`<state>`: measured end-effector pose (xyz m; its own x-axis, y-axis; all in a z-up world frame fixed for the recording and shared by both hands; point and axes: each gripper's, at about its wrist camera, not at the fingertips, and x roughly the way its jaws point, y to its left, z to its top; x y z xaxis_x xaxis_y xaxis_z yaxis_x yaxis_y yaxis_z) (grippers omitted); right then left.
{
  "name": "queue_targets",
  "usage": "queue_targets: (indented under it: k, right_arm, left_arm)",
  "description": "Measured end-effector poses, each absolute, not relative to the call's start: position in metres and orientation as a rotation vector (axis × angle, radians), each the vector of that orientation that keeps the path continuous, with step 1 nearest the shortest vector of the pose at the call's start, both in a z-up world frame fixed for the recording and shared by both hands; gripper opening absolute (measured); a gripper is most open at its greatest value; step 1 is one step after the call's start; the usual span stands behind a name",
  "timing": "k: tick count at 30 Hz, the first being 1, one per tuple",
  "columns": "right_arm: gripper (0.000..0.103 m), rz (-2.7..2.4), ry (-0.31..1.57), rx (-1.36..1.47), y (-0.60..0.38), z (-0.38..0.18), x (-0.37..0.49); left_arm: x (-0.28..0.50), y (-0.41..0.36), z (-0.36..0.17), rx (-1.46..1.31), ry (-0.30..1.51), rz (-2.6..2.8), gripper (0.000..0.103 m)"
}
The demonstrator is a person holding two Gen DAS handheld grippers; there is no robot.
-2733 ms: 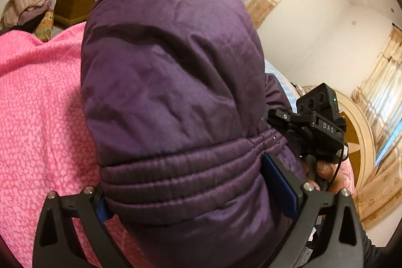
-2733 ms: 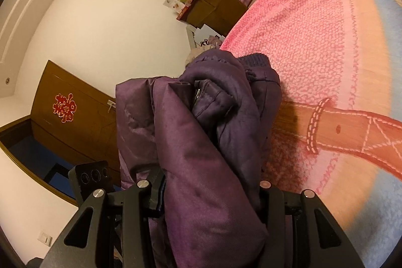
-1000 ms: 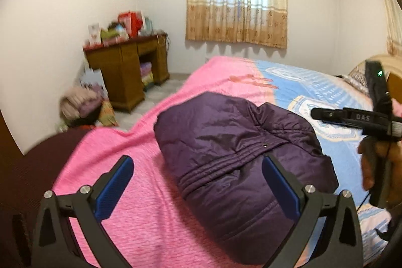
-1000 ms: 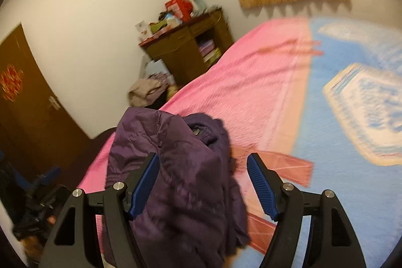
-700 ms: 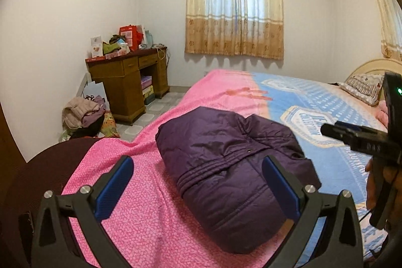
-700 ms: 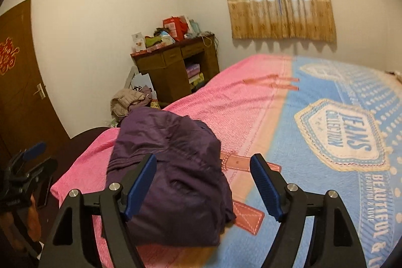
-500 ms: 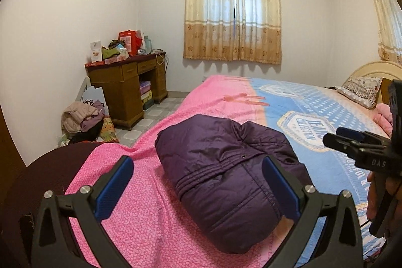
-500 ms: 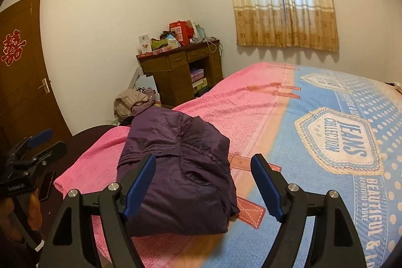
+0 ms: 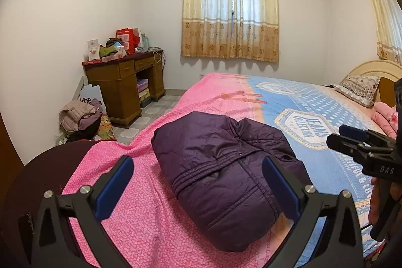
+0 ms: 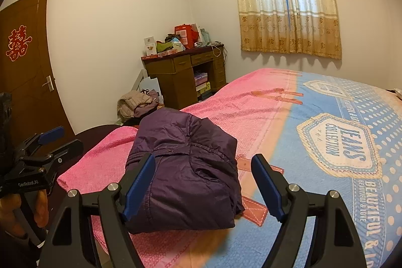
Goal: Fold large clothes
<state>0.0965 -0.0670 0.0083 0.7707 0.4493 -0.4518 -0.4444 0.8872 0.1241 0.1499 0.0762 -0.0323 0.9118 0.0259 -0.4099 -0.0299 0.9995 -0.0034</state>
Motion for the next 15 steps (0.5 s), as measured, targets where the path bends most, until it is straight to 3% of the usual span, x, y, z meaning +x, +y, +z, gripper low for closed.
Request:
queue_targets:
  k: [15]
  right_arm:
    - [0.079, 0.497, 0.470, 0.009, -0.0677, 0.0136, 0.0894]
  left_arm:
    - [0.1495, 0.0759, -0.0339, -0.018, 0.438, 0.025, 0.103]
